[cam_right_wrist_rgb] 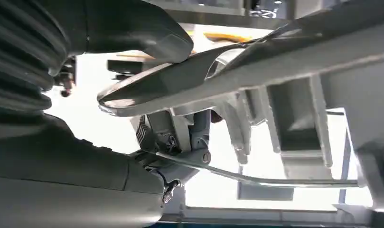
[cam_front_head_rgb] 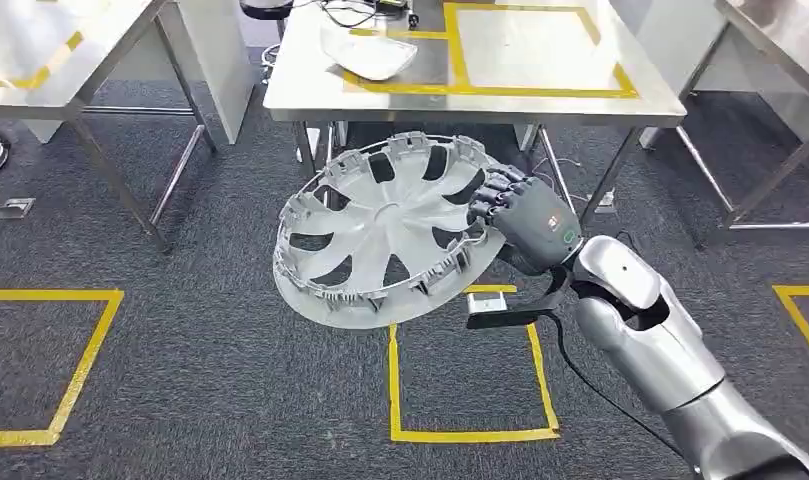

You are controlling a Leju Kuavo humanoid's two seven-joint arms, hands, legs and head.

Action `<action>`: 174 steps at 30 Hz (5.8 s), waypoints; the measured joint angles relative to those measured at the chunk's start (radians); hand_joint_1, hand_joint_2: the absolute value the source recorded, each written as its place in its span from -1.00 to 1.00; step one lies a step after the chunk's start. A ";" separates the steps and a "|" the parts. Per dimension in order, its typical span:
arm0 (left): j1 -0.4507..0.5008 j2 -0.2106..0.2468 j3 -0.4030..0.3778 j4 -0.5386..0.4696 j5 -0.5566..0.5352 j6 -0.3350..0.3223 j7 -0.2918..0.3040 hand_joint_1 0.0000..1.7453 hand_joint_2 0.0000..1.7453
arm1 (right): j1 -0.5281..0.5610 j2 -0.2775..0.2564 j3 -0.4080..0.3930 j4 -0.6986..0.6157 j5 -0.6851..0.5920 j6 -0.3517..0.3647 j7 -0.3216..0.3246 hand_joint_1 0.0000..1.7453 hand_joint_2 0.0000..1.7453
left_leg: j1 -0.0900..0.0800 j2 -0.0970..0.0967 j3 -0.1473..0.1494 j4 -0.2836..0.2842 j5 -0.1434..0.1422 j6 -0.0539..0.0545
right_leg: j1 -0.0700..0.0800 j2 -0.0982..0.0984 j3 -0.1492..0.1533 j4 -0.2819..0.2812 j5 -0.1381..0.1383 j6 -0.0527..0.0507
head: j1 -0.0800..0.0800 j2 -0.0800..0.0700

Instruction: Take the parts from the cabinet and place them on the table.

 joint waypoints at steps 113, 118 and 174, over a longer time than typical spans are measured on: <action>0.000 0.006 0.006 0.002 -0.002 -0.007 -0.023 -1.00 1.00 | 0.019 0.018 -0.117 0.077 -0.021 -0.054 -0.069 1.00 1.00 | -0.003 -0.101 -0.078 -0.002 0.069 -0.034 | -0.017 0.099 0.188 -0.195 -0.048 -0.012 | -0.008 0.000; -0.004 0.005 0.007 0.001 -0.002 -0.007 -0.024 -1.00 1.00 | 0.015 0.019 -0.127 0.085 -0.022 -0.054 -0.071 1.00 1.00 | 0.004 -0.053 -0.039 -0.020 0.047 -0.003 | -0.011 0.013 0.071 0.016 -0.126 0.011 | 0.000 0.000; 0.003 0.006 0.008 0.003 -0.016 -0.006 -0.018 -1.00 1.00 | 0.130 0.010 -0.185 0.050 -0.039 -0.069 -0.090 1.00 1.00 | -0.012 -0.057 -0.095 -0.012 0.082 -0.018 | 0.006 0.015 0.220 -0.184 -0.061 -0.028 | 0.000 0.000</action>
